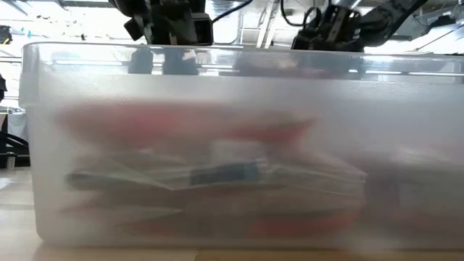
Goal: Sort popcorn bags into baskets
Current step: Put the red popcorn bag into the transparent bin
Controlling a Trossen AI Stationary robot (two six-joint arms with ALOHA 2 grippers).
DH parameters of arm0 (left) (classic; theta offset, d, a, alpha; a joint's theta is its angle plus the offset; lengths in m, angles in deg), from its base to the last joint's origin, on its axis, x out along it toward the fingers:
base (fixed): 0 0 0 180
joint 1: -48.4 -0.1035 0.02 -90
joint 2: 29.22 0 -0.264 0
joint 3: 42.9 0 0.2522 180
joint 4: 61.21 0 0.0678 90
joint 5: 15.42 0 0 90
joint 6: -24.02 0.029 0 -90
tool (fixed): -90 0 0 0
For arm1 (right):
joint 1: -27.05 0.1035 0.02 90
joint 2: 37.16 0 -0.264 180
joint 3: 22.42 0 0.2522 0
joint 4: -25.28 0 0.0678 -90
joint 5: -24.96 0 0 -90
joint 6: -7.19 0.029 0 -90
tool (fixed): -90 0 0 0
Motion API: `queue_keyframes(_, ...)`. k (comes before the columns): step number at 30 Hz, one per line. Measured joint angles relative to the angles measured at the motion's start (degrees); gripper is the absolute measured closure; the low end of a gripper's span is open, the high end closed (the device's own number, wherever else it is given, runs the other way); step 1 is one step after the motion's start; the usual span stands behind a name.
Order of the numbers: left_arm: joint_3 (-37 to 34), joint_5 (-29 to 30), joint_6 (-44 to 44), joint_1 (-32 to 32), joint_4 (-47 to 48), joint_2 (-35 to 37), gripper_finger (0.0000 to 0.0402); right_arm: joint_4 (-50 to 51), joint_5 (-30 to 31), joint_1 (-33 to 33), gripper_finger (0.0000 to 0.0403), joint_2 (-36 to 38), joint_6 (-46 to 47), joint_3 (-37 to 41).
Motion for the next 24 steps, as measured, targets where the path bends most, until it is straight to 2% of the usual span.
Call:
queue_keyframes(5, -0.18, -1.59, -1.51, 3.65, 1.14, 1.37, 0.0189, 5.90, 2.16, 6.50, 0.0385, 2.17, -2.04, 0.02)
queue_keyframes(10, -0.17, 2.13, -1.34, 5.72, 0.54, 1.83, 0.0191, 7.66, 5.11, 14.73, 0.0385, 1.72, -2.55, 0.05)
queue_keyframes(13, -0.17, 2.89, -1.32, 6.06, 0.82, 1.84, 0.0192, 8.16, 8.67, 18.53, 0.0381, 0.37, -2.65, 0.05)
queue_keyframes(24, -0.17, 3.60, 0.19, 6.00, 1.06, 1.83, 0.0192, 8.98, 10.84, 28.00, 0.0378, -7.37, -4.74, -1.78)
